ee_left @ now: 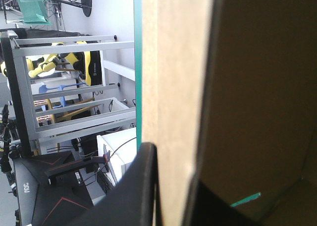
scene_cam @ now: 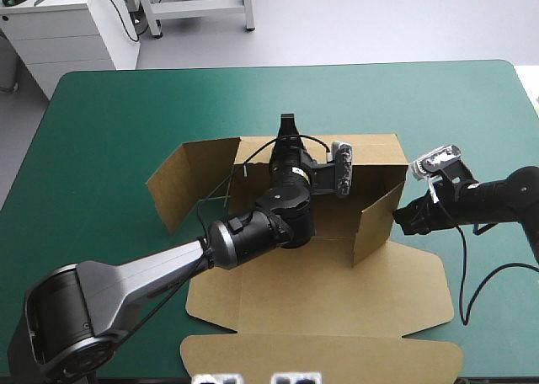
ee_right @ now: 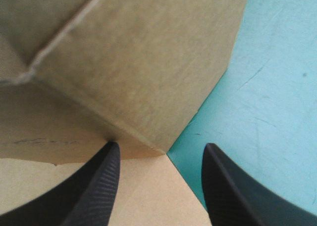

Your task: Fold the box

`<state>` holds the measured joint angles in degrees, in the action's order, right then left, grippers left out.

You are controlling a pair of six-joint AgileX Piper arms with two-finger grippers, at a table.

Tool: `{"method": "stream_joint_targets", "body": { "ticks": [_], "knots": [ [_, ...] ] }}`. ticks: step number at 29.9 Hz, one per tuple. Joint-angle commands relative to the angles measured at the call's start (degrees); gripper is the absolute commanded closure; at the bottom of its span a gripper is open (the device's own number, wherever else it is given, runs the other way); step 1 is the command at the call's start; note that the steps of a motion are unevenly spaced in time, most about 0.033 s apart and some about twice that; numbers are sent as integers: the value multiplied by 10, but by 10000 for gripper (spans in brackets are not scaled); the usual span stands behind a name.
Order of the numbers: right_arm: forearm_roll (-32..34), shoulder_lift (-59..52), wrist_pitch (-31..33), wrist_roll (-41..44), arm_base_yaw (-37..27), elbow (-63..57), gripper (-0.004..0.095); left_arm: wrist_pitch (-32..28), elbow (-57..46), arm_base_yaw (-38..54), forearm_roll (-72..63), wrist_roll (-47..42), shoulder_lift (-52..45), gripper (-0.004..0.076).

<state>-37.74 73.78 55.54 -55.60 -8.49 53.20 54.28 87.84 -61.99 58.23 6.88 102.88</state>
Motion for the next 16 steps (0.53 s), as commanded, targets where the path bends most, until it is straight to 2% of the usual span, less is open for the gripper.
{"method": "stream_joint_targets", "body": {
  "ticks": [1,5,11,16],
  "knots": [
    [-21,-24,16,-6,1,12,386,-33,10,-7,-29,-9,-24,732],
    [-35,-43,-10,-20,1,13,386,-32,10,-7,-29,-3,-21,732],
    [-152,-31,-1,-83,1,11,376,-40,10,-7,-45,16,-21,732],
    [-155,-21,-11,-77,1,11,316,-41,10,-7,-82,44,-21,732]
  ]
}}
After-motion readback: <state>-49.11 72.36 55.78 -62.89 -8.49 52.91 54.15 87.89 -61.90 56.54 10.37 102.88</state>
